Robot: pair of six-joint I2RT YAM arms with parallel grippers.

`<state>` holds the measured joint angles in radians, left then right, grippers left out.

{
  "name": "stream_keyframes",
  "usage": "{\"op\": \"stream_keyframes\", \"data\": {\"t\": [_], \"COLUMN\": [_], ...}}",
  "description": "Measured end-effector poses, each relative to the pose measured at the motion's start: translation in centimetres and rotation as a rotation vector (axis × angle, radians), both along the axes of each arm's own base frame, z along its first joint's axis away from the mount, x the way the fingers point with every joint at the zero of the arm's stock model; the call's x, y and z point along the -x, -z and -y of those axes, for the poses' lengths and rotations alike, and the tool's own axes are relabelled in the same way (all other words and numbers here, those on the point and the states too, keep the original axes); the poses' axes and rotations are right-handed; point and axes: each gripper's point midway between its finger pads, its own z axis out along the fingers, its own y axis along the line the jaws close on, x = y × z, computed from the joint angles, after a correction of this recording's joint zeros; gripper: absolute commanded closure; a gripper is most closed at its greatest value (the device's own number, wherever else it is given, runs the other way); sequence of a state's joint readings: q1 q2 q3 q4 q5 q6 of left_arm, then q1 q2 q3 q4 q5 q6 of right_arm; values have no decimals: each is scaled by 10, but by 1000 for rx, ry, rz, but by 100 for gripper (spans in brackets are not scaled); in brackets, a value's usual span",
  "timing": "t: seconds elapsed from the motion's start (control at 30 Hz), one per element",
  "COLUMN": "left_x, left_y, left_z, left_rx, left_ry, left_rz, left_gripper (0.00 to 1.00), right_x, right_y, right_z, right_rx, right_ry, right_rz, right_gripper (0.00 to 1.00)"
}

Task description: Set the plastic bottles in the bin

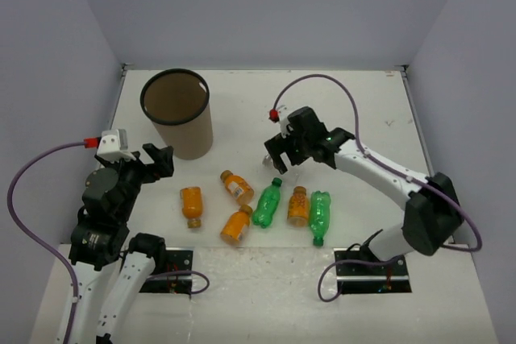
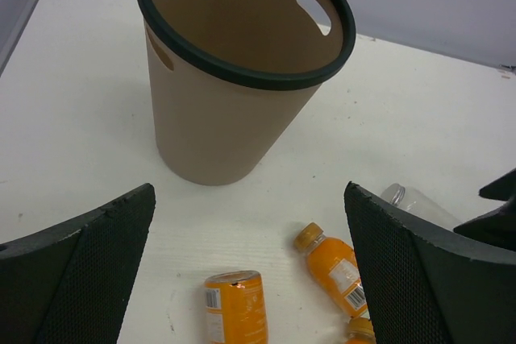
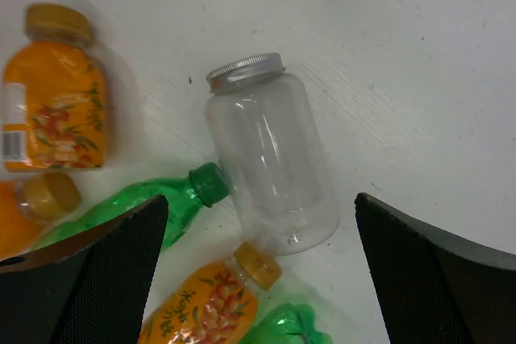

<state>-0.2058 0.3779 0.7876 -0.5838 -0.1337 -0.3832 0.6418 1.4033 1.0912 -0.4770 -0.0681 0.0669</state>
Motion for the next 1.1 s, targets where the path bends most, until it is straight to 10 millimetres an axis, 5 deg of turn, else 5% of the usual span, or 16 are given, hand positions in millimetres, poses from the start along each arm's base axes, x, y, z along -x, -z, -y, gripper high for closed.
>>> {"op": "stream_keyframes", "data": {"t": [0.13,0.27,0.47,0.6,0.7,0.9,1.1], "left_x": [0,0,0,1,1,1,6], "left_y": [-1,-4,-6,-6,-6,-6,-37], "left_z": [1,3,6,6,6,9,28], "left_rx": [2,6,9,10,10,8,37], "left_ry": [5,16,33,33,34,50,158], "left_rz": [7,19,25,26,27,27,65], "left_gripper": [0,0,0,0,0,0,0], "right_x": [-1,5,6,5,5,-3,1], "right_y": [58,95,112,112,111,83,-26], "right_z": [6,23,26,26,25,31,25], "right_rx": [233,378,445,451,450,436,162], "right_ry": [-49,-69,-105,-124,-128,-65,21], "right_rz": [-72,-148,-199,-197,-194,-119,89], "right_gripper": [1,5,24,60,67,79,83]}}
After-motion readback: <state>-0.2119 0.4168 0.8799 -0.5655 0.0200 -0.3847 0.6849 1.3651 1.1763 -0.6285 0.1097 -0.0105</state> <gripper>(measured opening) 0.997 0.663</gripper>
